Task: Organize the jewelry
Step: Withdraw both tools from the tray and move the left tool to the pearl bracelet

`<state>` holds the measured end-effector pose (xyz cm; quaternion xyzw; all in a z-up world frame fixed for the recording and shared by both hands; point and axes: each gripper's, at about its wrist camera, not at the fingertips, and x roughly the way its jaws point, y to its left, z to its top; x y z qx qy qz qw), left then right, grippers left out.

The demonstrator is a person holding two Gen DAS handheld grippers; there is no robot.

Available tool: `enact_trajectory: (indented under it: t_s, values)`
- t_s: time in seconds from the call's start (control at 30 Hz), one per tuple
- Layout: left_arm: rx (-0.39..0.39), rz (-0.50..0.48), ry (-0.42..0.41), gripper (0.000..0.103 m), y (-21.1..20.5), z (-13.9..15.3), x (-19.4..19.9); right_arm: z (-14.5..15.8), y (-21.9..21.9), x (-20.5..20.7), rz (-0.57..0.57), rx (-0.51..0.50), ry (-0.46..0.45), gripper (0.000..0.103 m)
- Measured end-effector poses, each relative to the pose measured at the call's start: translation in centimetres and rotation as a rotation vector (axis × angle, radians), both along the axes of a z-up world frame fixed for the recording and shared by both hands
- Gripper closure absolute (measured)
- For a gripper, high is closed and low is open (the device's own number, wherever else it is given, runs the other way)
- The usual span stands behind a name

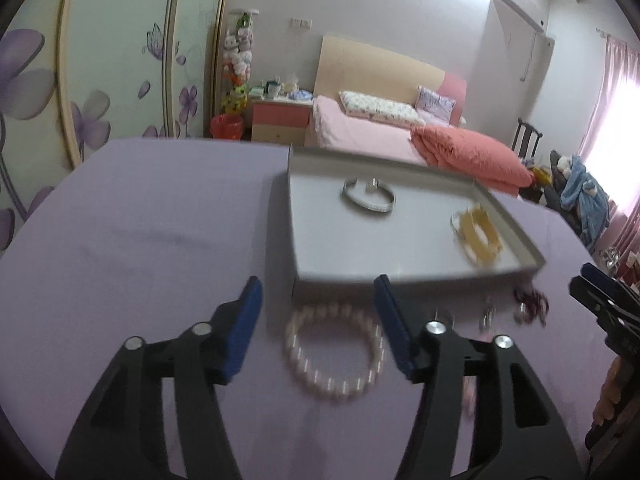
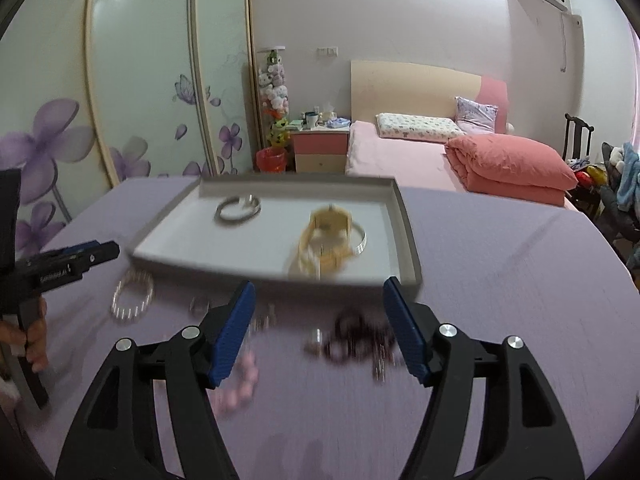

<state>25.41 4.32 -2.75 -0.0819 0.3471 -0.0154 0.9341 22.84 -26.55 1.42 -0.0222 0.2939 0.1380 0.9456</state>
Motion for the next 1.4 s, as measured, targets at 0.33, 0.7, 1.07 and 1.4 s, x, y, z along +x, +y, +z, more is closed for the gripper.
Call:
enact_trajectory:
  t_s: [0.33, 0.7, 1.07, 1.4]
  values:
    - [0.017, 0.036, 0.093, 0.038, -0.3, -2.3, -0.1, -1.8, -1.8, -3.2, -0.047, 0.032, 0.054, 0.036]
    - [0.078, 0.053, 0.176, 0.064, -0.9, -3.5, 2.4, -2.0, -1.4, -3.5, -0.028, 0.038, 0.051, 0.036]
    - [0.167, 0.023, 0.185, 0.093, -2.4, -3.7, 2.3, -2.3, -1.1, -3.3, -0.014, 0.051, 0.063, 0.036]
    - [0.071, 0.039, 0.123, 0.093, 0.7, -2.4, 0.9, -2.5, -0.5, -3.3, 0.02, 0.051, 0.088, 0.038]
